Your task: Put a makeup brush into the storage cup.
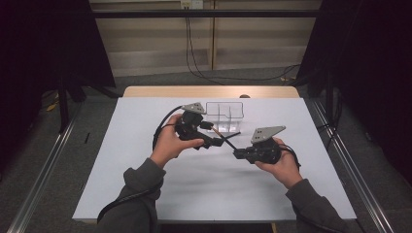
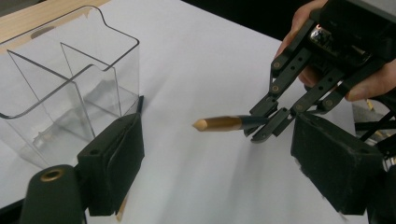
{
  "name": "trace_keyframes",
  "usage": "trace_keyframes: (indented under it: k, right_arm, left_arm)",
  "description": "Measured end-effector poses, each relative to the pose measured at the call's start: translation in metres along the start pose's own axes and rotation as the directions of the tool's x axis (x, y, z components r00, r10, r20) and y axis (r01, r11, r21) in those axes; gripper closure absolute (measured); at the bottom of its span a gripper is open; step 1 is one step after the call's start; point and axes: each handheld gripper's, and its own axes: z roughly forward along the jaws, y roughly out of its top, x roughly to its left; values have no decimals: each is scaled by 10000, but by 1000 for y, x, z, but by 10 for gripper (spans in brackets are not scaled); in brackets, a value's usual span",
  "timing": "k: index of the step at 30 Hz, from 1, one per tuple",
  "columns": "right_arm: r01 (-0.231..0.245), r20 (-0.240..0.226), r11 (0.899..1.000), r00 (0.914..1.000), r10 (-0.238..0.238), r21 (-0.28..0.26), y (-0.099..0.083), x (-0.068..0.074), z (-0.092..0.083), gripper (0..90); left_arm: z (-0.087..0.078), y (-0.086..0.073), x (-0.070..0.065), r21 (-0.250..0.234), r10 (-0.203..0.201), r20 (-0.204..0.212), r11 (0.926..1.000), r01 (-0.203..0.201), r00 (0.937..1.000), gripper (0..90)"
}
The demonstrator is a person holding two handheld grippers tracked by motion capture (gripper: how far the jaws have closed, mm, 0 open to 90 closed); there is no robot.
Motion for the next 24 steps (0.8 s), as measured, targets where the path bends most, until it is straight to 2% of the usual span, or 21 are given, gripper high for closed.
trace_keyframes:
  k: [7, 9, 10, 15, 21, 24]
  right_arm:
    - [-200, 98, 9994, 9997, 203, -299, 1, -1, -1, 858]
    - [-167, 120, 9993, 9998, 171, -342, 1, -1, -1, 858]
    - [-186, 126, 9992, 9997, 191, -361, 1, -1, -1, 859]
    - [-389, 150, 9979, 9991, 397, -519, 1, -1, -1, 858]
    - [-466, 206, 9969, 9986, 479, -627, 1, -2, -2, 858]
    - [-519, 229, 9961, 9983, 537, -712, 1, -2, -3, 859]
  left_arm:
    - [0, -4, 0, -444, -165, -57, 9989, 163, 9998, 155]
    - [2, -5, -1, -508, -349, -13, 9981, 348, 9994, 156]
    - [2, -5, -1, -393, -283, -113, 9988, 278, 9995, 156]
    - [6, -7, -3, -676, -419, 15, 9968, 419, 9991, 156]
    - [6, -8, -3, -1001, -623, 206, 9929, 641, 9978, 227]
    - [6, -7, -4, -1096, -521, 173, 9925, 537, 9985, 276]
